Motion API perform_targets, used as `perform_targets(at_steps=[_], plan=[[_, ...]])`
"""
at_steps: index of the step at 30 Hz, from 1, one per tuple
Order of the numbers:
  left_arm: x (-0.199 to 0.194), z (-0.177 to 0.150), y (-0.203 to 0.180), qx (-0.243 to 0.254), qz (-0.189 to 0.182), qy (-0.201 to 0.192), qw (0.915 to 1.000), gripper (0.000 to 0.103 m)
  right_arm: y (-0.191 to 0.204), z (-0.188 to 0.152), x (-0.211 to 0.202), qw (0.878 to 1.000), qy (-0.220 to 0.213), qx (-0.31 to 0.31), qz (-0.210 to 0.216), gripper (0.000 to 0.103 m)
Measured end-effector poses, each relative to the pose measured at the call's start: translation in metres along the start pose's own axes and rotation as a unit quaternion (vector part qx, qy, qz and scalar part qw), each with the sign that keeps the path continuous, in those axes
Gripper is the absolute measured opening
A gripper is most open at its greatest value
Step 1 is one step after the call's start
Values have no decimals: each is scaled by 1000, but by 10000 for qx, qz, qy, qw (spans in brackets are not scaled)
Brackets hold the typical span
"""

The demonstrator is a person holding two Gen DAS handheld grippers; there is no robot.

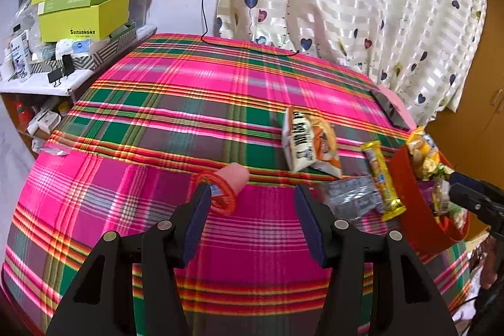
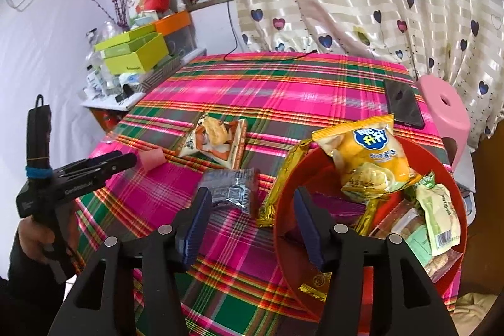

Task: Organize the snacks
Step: 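Grasp the pink cup with red lid with left tool while right tool grasps the bread packet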

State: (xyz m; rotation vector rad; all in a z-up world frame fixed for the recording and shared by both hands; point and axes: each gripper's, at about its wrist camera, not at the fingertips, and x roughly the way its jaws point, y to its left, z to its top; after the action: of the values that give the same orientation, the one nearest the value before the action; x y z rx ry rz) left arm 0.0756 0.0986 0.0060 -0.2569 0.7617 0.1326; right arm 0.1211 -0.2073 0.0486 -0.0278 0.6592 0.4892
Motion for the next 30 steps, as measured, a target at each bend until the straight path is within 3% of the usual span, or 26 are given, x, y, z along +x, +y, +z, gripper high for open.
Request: perform_targets(at_steps=[6,18,23,24,25,30], plan=[[20,3,15,69,108,70,9999,56,7,2,10,9999,90,-77,33,54],[64,5,27,168,-266,466,9984,57,21,11,34,9993,293,-230,83,54],[63,1,24,231,-245,419,9986,57,28,17,48,9988,379,-271,118,56],[62,0,25,211,-236,414,9986,55,30,18,51,9988,390,-267,134,57],[62,0,25,186,-198,404,9988,47,32,21,55,9987,402,-263,155,57],[56,-5,29,67,-135,366,9992,45,37,30,71,9986,443,-144,239,60]])
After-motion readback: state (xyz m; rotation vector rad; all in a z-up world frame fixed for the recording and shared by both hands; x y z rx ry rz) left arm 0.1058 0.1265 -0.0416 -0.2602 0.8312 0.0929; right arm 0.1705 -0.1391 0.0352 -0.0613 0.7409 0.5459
